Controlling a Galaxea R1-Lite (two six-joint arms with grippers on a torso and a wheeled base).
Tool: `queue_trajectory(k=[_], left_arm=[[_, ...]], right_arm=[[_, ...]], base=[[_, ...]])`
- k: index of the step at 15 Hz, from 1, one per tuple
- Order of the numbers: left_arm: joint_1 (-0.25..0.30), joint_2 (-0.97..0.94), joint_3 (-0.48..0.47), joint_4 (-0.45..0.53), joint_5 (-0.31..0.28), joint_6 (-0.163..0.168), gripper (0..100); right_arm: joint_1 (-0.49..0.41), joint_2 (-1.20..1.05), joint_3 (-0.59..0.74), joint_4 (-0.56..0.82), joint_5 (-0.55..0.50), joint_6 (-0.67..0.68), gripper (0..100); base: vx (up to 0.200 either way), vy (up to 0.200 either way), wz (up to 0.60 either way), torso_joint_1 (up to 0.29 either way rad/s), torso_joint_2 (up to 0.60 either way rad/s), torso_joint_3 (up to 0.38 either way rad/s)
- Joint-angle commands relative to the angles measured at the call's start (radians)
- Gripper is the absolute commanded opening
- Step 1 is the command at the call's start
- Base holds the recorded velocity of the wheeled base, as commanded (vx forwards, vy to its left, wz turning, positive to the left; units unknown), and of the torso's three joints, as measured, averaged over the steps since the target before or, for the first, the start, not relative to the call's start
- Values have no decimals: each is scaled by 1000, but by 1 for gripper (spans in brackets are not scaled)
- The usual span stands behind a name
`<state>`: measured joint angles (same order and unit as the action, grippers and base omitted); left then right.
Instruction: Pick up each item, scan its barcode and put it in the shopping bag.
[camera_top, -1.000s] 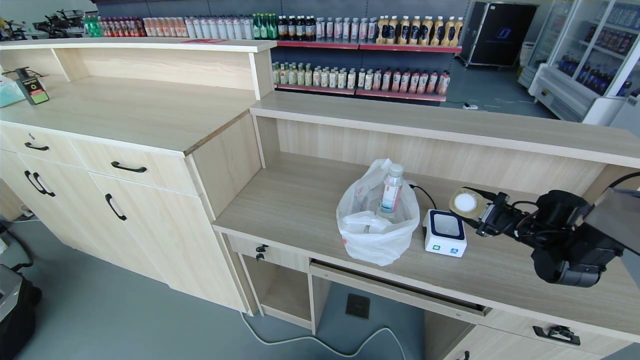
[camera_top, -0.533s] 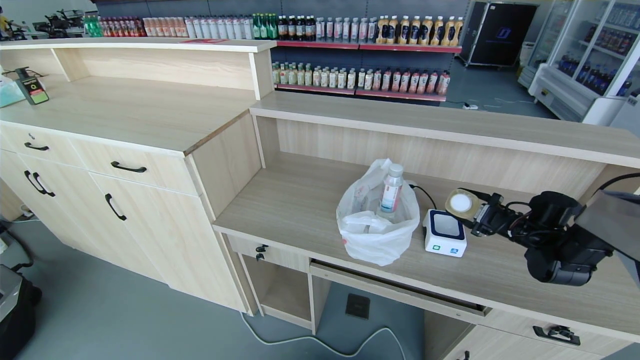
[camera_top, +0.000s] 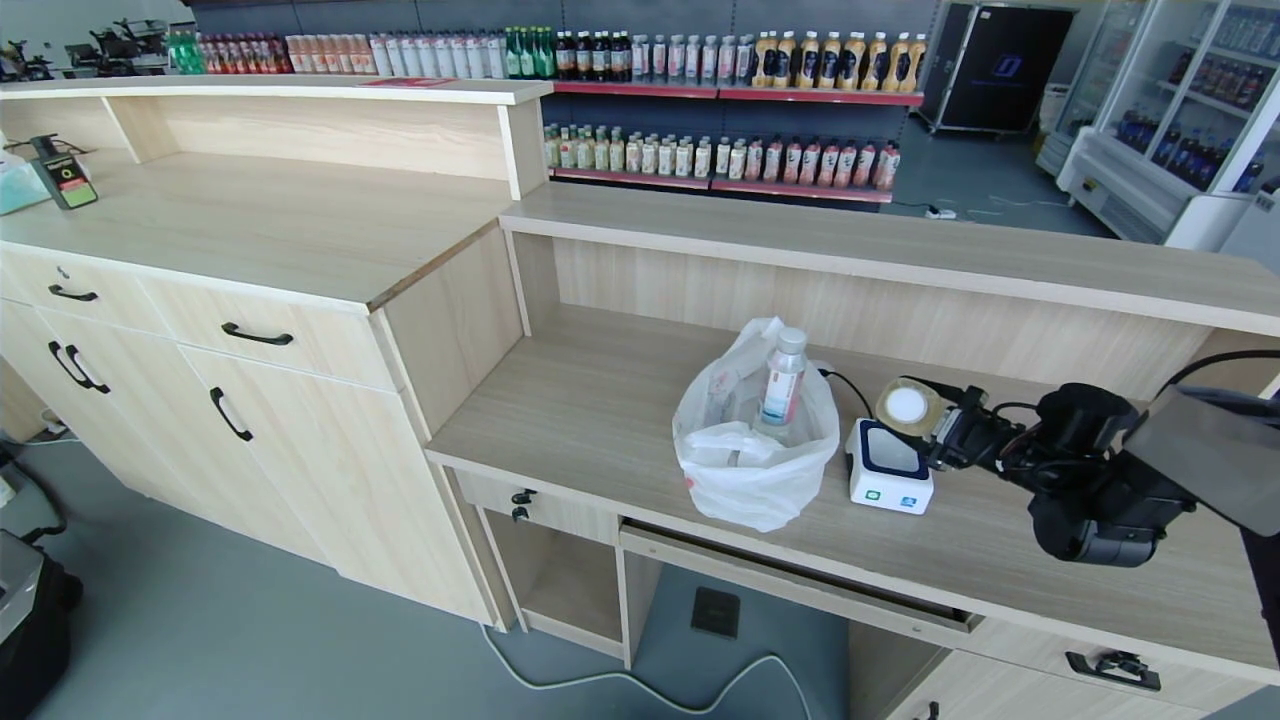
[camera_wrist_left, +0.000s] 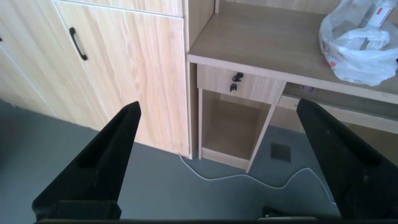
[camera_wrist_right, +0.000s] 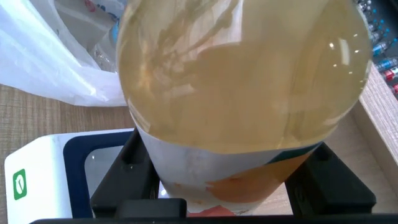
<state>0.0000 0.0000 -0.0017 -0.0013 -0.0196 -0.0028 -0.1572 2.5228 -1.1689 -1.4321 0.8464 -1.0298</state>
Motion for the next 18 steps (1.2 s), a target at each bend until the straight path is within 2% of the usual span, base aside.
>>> queue_trajectory(k=[1,12,14,15,16,17,18], left_arm=[[0,0,0,0,0,0,100],[0,2,0,0,0,0,100],[0,2,0,0,0,0,100],[0,2,0,0,0,0,100],[0,2,0,0,0,0,100],[0,2,0,0,0,0,100],[0,0,0,0,0,0,100]], right_arm=[[4,13,-9,1,0,0,0],[12,36,-52,2,-12,31,0],[22,-12,-52,2,-95,100,0],[36,-107,-1,2,-213,244,0],[38,-128,12,2,-239,275,0],[38,-358,124,127,-480,496,0],[30,-483,149,315,-578,565,0]], base=[[0,0,0,0,0,0],[0,0,0,0,0,0],[0,0,0,0,0,0],[0,0,0,0,0,0],[0,0,0,0,0,0],[0,0,0,0,0,0],[0,0,0,0,0,0]])
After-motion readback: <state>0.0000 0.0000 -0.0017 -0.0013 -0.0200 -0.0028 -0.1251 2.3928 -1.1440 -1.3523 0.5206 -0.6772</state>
